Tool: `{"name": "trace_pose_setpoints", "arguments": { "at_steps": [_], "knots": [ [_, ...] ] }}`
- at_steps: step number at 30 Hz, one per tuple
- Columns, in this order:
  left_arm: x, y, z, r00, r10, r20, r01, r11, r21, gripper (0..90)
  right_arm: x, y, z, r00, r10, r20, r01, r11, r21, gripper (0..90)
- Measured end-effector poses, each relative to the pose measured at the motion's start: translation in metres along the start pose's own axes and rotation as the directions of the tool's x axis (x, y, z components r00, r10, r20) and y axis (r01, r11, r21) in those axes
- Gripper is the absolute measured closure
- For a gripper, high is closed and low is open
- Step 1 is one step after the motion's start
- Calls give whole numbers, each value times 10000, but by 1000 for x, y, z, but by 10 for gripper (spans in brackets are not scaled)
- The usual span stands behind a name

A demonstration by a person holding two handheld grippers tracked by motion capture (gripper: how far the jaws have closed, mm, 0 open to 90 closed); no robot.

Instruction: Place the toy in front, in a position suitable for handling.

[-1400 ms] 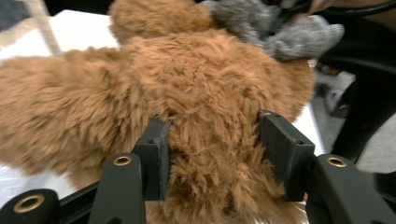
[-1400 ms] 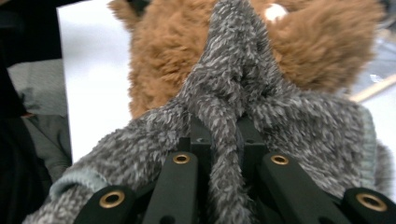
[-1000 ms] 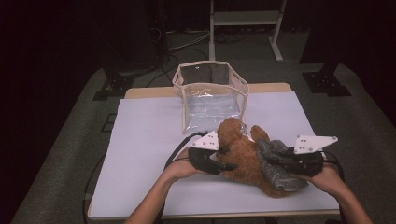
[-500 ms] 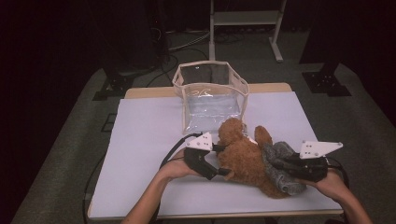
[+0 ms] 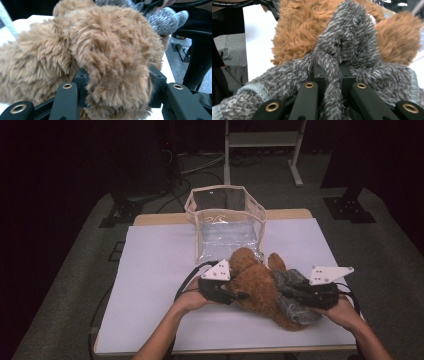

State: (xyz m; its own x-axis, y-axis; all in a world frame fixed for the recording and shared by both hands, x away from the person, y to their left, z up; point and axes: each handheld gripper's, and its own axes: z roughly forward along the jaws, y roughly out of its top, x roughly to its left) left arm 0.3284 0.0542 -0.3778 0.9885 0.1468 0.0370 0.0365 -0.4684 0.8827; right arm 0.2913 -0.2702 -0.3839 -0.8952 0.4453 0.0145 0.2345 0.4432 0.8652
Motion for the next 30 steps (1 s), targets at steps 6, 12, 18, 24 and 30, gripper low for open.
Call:
{"name": "trace_pose_setpoints", "arguments": {
  "at_steps": [6, 12, 18, 24, 30],
  "knots": [
    [3, 5, -31, 9988, -20, -491, 26, 9999, 134, 514, 2, 19, 30, 9994, -34, -344, 18, 9989, -459, 809],
    [1, 7, -70, 9917, -87, -1281, 134, 9993, 353, 511, 7, 43, 59, 9973, -380, -633, 345, 9978, -558, 807],
    [-3, -4, -60, 9928, -257, -1167, 287, 9993, 239, 500, 12, 35, 42, 9966, -284, -768, 243, 9983, -533, 807],
    [-4, 1, -51, 9961, -172, -871, 196, 9994, 274, 421, 13, 6, 30, 9969, -14, -791, -13, 9994, -339, 809],
    [-8, 9, -47, 9962, 232, -835, -194, 9987, 461, 443, 13, -4, 22, 9973, 245, -691, -279, 9984, -488, 808]
  ]
}}
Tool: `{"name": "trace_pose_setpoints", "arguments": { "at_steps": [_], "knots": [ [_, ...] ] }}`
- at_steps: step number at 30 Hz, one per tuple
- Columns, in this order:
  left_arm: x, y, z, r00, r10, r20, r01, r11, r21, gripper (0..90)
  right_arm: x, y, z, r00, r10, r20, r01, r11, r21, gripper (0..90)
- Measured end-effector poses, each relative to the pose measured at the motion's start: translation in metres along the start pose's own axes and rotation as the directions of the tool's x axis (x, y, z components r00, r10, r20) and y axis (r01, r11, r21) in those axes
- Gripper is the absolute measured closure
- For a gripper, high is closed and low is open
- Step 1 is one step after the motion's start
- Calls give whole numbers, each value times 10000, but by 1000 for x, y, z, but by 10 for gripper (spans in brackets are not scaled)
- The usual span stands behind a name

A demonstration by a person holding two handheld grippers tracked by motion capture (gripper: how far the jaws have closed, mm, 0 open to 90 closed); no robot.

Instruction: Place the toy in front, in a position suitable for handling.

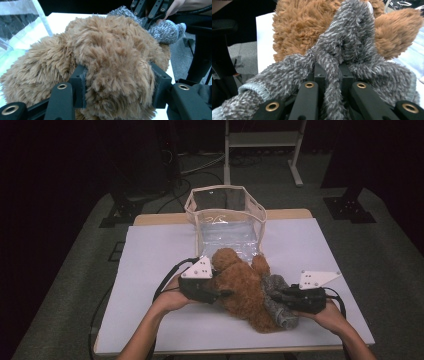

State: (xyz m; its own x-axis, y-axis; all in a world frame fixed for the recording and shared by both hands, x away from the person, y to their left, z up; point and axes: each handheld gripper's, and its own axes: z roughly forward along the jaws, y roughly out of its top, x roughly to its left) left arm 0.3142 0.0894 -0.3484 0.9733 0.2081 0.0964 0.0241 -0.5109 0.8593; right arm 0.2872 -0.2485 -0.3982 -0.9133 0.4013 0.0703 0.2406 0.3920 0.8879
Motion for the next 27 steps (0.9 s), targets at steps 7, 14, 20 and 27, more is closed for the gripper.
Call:
{"name": "trace_pose_setpoints", "arguments": {
  "at_steps": [7, 14, 20, 27],
  "knots": [
    [-1, 2, -1, 9998, 51, -180, -51, 10000, -27, 442, 3, 35, -25, 9975, -626, 319, 641, 9968, -483, 806],
    [-4, 6, 6, 10000, 98, 19, -97, 9996, -267, 433, 7, 4, -2, 9993, -369, -25, 369, 9986, 380, 806],
    [-10, 17, 13, 9991, 422, 44, -421, 9988, -238, 448, 2, -6, -17, 10000, 47, -21, -47, 10000, -78, 804],
    [-18, 29, 20, 9950, 1000, 11, -1000, 9949, -127, 448, -6, 50, -35, 9967, -807, -2, 806, 9961, -366, 803]
  ]
}}
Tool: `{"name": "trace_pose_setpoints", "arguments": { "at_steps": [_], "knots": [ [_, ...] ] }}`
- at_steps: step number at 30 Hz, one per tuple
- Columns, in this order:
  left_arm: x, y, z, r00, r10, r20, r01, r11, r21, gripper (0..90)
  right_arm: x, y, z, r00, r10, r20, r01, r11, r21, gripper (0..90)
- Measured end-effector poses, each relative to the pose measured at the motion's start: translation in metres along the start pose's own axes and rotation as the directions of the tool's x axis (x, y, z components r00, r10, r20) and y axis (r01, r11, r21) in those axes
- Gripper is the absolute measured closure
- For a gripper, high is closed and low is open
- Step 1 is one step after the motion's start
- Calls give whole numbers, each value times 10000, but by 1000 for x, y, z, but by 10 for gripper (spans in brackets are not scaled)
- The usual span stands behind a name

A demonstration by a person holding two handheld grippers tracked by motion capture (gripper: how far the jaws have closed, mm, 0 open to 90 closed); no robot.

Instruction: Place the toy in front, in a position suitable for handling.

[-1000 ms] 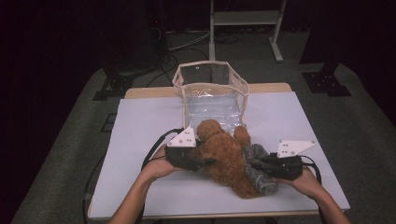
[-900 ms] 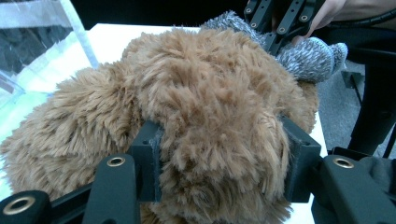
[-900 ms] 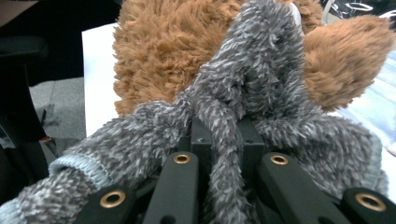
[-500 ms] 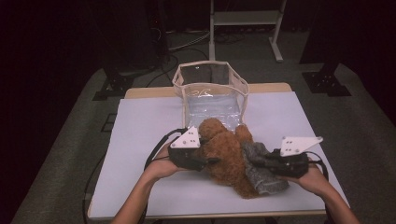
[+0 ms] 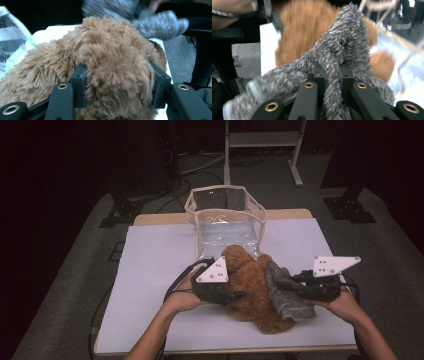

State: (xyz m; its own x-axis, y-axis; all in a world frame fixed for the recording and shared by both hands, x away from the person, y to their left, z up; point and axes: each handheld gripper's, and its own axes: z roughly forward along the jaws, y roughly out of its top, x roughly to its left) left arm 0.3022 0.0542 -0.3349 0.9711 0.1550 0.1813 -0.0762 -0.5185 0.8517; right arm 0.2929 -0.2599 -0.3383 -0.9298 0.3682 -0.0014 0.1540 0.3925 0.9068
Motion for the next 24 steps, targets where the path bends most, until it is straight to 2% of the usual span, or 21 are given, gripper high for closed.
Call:
{"name": "trace_pose_setpoints", "arguments": {
  "at_steps": [4, 7, 10, 12, 15, 16, 17, 18, 20, 21, 24],
  "knots": [
    [-5, 12, 7, 9990, 430, 119, -429, 9991, -52, 447, -6, 38, 4, 9980, -524, -340, 521, 9986, -113, 801],
    [-11, 22, 13, 9966, 818, 134, -817, 9966, -62, 446, -9, 65, 12, 9930, -1007, -609, 1021, 9946, 204, 800],
    [-16, 30, 17, 9937, 1097, 247, -1093, 9939, -160, 445, -13, 82, 17, 9912, -1043, -820, 1087, 9928, 511, 799],
    [-21, 35, 21, 9910, 1299, 331, -1291, 9913, -259, 443, -14, 84, 19, 9907, -1056, -854, 1125, 9904, 806, 799],
    [-24, 40, 27, 9872, 1505, 528, -1498, 9886, -171, 442, -12, 73, 18, 9895, -946, -1091, 1104, 9825, 1500, 803],
    [-24, 40, 27, 9872, 1505, 528, -1498, 9886, -171, 441, -12, 73, 18, 9895, -946, -1091, 1104, 9825, 1500, 803],
    [-26, 42, 31, 9857, 1530, 709, -1513, 9881, -280, 441, -12, 69, 15, 9901, -831, -1132, 996, 9838, 1491, 805],
    [-28, 46, 35, 9853, 1500, 818, -1471, 9883, -406, 421, -13, 58, 3, 9907, -565, -1237, 742, 9869, 1435, 808],
    [-29, 48, 36, 9842, 1552, 857, -1523, 9875, -399, 391, -14, 54, 0, 9913, -482, -1221, 648, 9886, 1357, 809],
    [-30, 51, 37, 9819, 1648, 928, -1616, 9860, -410, 375, -14, 46, -8, 9927, -234, -1186, 392, 9904, 1328, 811],
    [-32, 52, 36, 9805, 1676, 1025, -1633, 9854, -486, 344, -13, 42, -12, 9929, -138, -1180, 289, 9914, 1273, 812]
  ]
}}
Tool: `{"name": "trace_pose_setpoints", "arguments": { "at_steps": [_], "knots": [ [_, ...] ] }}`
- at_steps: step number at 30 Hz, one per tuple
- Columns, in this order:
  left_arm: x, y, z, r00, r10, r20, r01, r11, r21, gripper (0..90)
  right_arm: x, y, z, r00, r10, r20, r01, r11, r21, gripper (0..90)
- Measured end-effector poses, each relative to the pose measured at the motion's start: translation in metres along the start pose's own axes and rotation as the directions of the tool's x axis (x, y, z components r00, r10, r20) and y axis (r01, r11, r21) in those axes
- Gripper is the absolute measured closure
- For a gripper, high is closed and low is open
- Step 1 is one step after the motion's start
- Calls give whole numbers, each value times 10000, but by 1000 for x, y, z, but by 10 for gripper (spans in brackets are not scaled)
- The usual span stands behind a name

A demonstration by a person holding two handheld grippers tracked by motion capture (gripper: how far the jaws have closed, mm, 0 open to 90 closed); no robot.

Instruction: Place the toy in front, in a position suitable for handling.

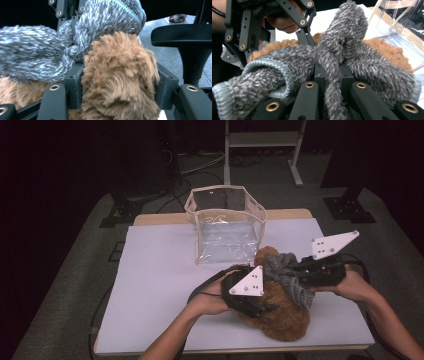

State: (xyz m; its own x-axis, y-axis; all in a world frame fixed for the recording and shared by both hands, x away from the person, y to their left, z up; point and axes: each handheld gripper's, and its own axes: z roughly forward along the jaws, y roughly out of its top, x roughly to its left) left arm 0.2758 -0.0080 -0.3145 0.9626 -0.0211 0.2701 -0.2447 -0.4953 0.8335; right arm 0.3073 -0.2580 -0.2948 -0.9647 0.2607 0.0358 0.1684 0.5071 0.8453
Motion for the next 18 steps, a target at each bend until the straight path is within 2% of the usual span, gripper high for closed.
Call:
{"name": "trace_pose_setpoints", "arguments": {
  "at_steps": [1, 3, 5, 6, 7, 8, 9, 11, 14, 18],
  "knots": [
    [-1, -1, -4, 9999, -139, 61, 140, 9997, -203, 328, 3, -3, -3, 10000, -68, 56, 68, 10000, 6, 812],
    [-1, -4, -9, 9995, -307, -45, 305, 9992, -275, 305, 4, -5, -6, 9999, -55, 120, 55, 10000, -41, 812],
    [-3, -12, -12, 9988, -453, -181, 451, 9989, -103, 291, 5, -7, -7, 9998, -42, 179, 43, 10000, -61, 812],
    [-4, -18, -16, 9979, -509, -400, 513, 9987, 76, 284, 5, -8, -9, 9997, -30, 231, 31, 10000, -47, 812],
    [-5, -24, -22, 9964, -768, -365, 762, 9969, -198, 276, 6, -9, -11, 9996, -12, 280, 13, 10000, -56, 812],
    [-5, -24, -22, 9964, -768, -365, 762, 9969, -198, 276, 6, -10, -13, 9994, -9, 335, 11, 10000, -69, 812],
    [-6, -34, -29, 9898, -1361, -428, 1329, 9886, -703, 277, 6, -12, -15, 9993, 38, 382, -31, 9999, -162, 812],
    [-8, -40, -32, 9870, -1543, -457, 1511, 9863, -656, 265, 6, -14, -16, 9987, 163, 492, -149, 9994, -299, 812],
    [-12, -51, -31, 9814, -1890, -345, 1873, 9811, -485, 254, 7, -14, -16, 9980, 90, 626, -71, 9995, -310, 812],
    [-14, -62, -26, 9713, -2378, -55, 2374, 9704, -436, 247, 8, -14, -17, 9974, 73, 723, -51, 9995, -313, 811]
  ]
}}
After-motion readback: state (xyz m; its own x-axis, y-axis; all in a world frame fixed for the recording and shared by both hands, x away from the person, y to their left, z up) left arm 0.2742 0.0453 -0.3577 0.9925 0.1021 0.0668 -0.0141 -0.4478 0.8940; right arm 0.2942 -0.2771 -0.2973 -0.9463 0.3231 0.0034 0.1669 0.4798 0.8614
